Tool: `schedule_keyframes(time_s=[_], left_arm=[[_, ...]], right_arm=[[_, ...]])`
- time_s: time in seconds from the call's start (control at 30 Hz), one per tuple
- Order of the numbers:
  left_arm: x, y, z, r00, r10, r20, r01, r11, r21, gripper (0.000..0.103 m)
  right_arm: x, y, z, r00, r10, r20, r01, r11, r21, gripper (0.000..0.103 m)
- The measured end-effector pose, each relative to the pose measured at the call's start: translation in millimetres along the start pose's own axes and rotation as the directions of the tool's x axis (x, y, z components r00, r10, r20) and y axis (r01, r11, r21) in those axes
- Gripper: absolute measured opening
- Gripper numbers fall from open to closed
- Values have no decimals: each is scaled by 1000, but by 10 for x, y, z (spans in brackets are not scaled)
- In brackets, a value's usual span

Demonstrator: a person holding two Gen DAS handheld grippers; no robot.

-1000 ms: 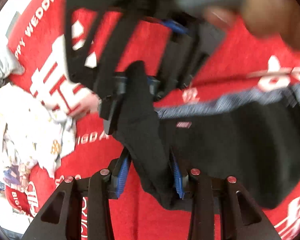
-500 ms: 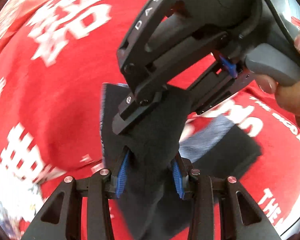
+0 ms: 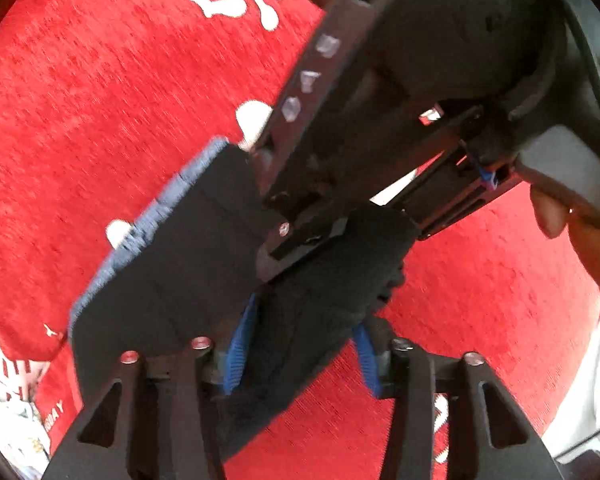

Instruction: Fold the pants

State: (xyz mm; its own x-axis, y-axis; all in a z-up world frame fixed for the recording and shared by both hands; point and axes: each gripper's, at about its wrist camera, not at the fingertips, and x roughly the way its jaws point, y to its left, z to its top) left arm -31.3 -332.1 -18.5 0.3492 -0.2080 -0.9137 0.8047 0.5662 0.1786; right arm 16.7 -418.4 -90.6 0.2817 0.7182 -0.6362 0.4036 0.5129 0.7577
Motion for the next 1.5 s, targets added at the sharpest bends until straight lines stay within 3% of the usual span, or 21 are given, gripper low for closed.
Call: schedule_keyframes(time_s=[0.13, 0.17, 0.2, 0.3, 0.33, 0.4, 0.43, 0.47, 0.57, 0.67, 0.8, 0.87, 1.0, 1.13, 1.3, 1.4, 1.5], left_arm=[[-105, 219, -40, 997, -66, -41, 63, 995, -73, 61], [-149, 314, -78, 996, -77, -52, 71, 992, -101, 67], [-197, 418, -110, 994, -87, -60, 78, 988, -136, 73], [-316, 783, -209, 991, -103, -83, 78, 963, -257, 74], [-341, 910, -250, 991, -94, -99, 61, 954, -292, 74], [-319, 1173, -380, 985, -78, -152, 16, 929, -369, 74], [-297, 1225, -469, 982, -76, -175, 0, 917, -398, 74], [-255, 1366, -533, 975, -78, -208, -22, 898, -439, 76], [-139, 1646, -711, 964, -91, -249, -57, 846, -529, 94], [-105, 1799, -896, 961, -90, -260, -80, 812, -578, 94], [-103, 1919, -1038, 954, -139, -265, -66, 767, -639, 94], [-80, 1945, -1056, 953, -141, -268, -71, 759, -648, 94], [6, 2015, -1148, 943, -172, -284, -63, 747, -662, 94], [103, 2071, -1250, 934, -232, -273, -26, 715, -699, 94], [144, 2107, -1270, 927, -270, -258, -2, 688, -726, 95], [154, 2111, -1282, 927, -267, -265, -9, 688, -726, 102], [166, 2123, -1295, 926, -270, -264, -7, 686, -728, 102]], right_arm=[[-21, -170, -58, 1000, 21, 9, -22, 999, 31, 26], [-40, -155, -62, 1000, 7, 11, -7, 1000, 24, 28], [-97, -171, -62, 1000, -23, 14, 23, 1000, 5, 29], [-200, 3, -76, 988, -152, 22, 153, 986, -63, 35], [-235, 68, -84, 978, -208, 29, 210, 974, -84, 37], [-302, 189, -123, 931, -360, 67, 365, 924, -112, 48], [-359, 208, -138, 906, -414, 87, 422, 899, -115, 48], [-422, 226, -163, 896, -431, 106, 441, 891, -106, 48], [-536, 352, -269, 884, -440, 159, 456, 886, -81, 49], [-466, 664, -367, 862, -458, 219, 488, 865, -114, 49], [-164, 890, -431, 852, -473, 224, 514, 836, -192, 49], [82, 941, -465, 849, -494, 187, 526, 822, -217, 49], [274, 837, -484, 822, -547, 154, 569, 797, -203, 50], [271, 803, -499, 833, -535, 141, 553, 811, -191, 57], [263, 825, -523, 832, -538, 137, 555, 806, -206, 61], [225, 826, -523, 840, -527, 132, 543, 815, -204, 67], [145, 830, -503, 839, -526, 142, 545, 812, -208, 75]])
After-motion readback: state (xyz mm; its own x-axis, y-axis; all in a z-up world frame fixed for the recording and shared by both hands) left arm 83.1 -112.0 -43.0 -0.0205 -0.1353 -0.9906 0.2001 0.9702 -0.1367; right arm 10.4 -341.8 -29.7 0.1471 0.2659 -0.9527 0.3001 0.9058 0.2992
